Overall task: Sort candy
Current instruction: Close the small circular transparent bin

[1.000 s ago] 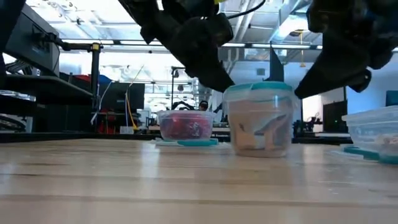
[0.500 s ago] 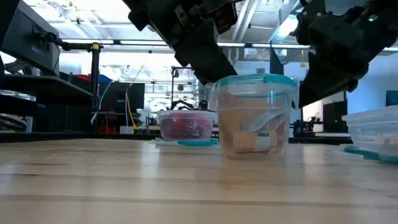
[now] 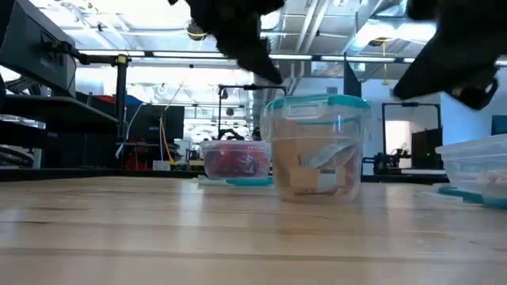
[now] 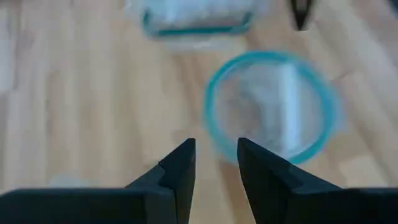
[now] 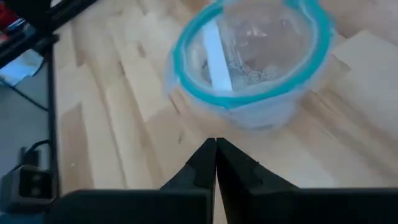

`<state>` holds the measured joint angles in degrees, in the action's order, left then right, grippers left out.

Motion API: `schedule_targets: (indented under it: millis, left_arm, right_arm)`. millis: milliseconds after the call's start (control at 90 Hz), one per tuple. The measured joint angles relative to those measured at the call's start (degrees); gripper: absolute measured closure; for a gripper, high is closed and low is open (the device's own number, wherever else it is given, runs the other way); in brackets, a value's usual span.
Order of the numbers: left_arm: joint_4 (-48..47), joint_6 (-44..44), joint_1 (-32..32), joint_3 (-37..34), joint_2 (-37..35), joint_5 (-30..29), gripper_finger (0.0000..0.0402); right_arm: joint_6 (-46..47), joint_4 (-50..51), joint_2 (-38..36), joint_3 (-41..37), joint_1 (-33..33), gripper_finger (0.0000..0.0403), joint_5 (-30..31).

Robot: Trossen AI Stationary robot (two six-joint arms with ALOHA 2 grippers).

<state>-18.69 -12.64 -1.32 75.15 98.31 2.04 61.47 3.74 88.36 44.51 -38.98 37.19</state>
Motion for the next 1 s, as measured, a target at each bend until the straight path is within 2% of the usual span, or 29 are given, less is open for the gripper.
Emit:
schedule_targets:
  millis: [133, 267, 522, 678, 844, 1000]
  left_arm:
    - [5.6, 2.0, 1.8, -4.9, 1.6, 1.3, 0.0295]
    - [9.6, 7.3, 0.3, -7.7, 1.0, 4.6, 0.0295]
    - [9.1, 12.7, -6.0, -7.9, 1.2, 5.2, 0.0295]
    - [11.4, 13.0, -7.3, -7.6, 1.2, 4.9, 0.0295]
    - [8.1, 10.8, -7.0, -3.9, 1.0, 2.9, 0.0295]
    - [13.2, 7.0, -6.8, -2.4, 1.1, 2.5, 0.0295]
  right_arm:
    - [-0.8, -3.0, 3.9, 0.0, 1.5, 0.0403, 0.1]
    - [-0.9, 0.7, 2.7, 0.0, 2.1, 0.0403, 0.3]
    - [-4.5, 8.9, -1.5, 0.0, 4.3, 0.0403, 0.8]
    - [-4.4, 11.4, -2.8, 0.0, 5.6, 0.0403, 0.2]
    - [-0.3, 10.5, -4.9, 0.0, 0.3, 0.0403, -0.6]
    - [4.8, 8.8, -5.0, 0.0, -8.8, 0.0403, 3.0]
